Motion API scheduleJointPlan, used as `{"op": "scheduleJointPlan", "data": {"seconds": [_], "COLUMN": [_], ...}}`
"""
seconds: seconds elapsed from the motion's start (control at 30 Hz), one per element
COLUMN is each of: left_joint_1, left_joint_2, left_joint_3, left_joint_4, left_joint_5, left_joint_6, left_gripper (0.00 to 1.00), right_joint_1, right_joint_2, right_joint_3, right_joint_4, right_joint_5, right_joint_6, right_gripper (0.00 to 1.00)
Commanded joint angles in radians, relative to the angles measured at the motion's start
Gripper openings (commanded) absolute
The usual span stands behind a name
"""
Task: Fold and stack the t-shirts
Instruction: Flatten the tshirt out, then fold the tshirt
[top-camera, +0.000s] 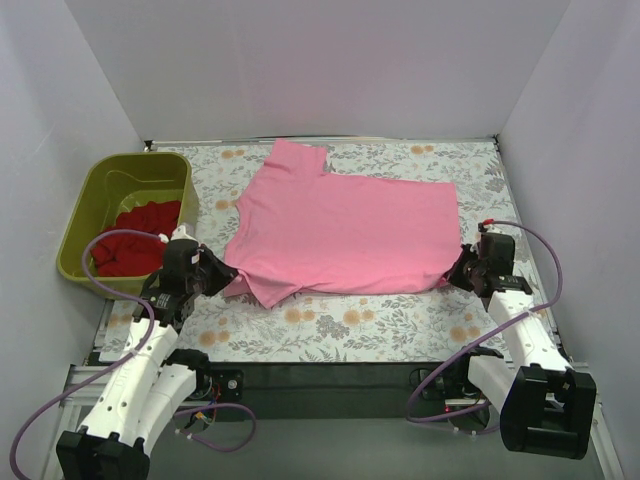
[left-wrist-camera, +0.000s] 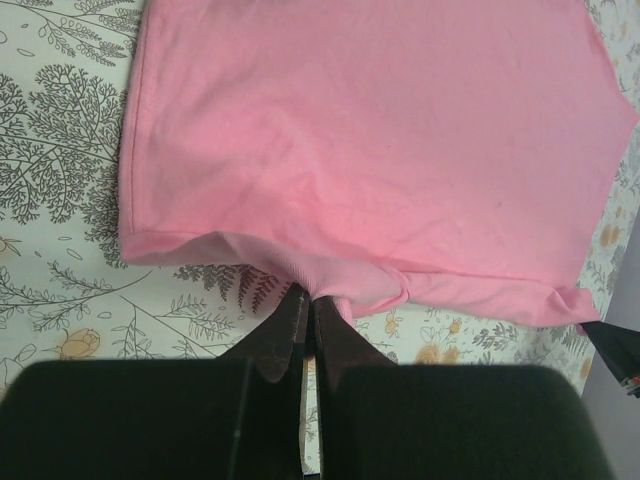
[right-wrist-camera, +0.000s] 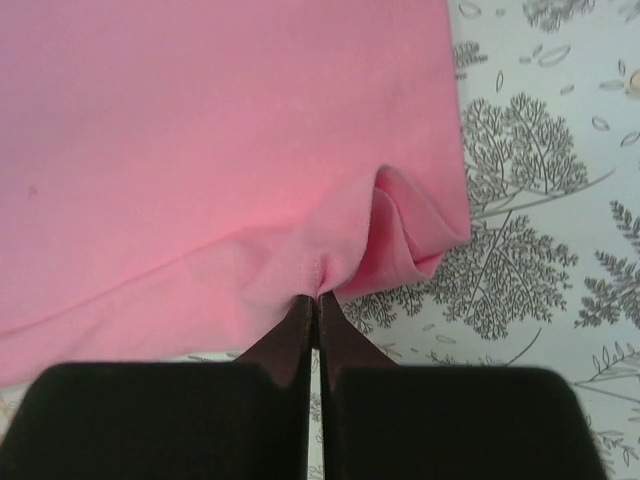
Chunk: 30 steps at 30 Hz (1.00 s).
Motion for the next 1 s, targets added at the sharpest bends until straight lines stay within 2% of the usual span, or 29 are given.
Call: {"op": "scheduleJointPlan", "data": {"seconds": [0.0,0.27,0.57,0.97], "left_joint_1": [0.005,0.005,0.005,0.007], "left_joint_2": [-0.016,0.007,0.188,0.452], "left_joint_3": [0.008,0.017,0.173,0.349], "left_joint_4": [-0.012,0.017,0.111,0.152], "left_joint_5": [0.004,-0.033,-0.006,-0.004], "left_joint_6": [-0.002,0.041,0.225,0.398], "left_gripper": [0.00,0.00,0.00,0.01], "right_joint_1": [-0.007,-0.008,-0.010,-0.008], "right_joint_2": [-0.013,-0.014,-0.007,0.117], "right_joint_3": [-0.016,0.010,0.125,0.191], "right_joint_4": [-0.062,-0.107,-0.160,-0.176], "right_joint_5": [0.038,0.115,0.191,0.211], "right_joint_6": [0.040,0.031,0.017,-0.001], "right_gripper": [0.01,0.01,0.01,0.01]}}
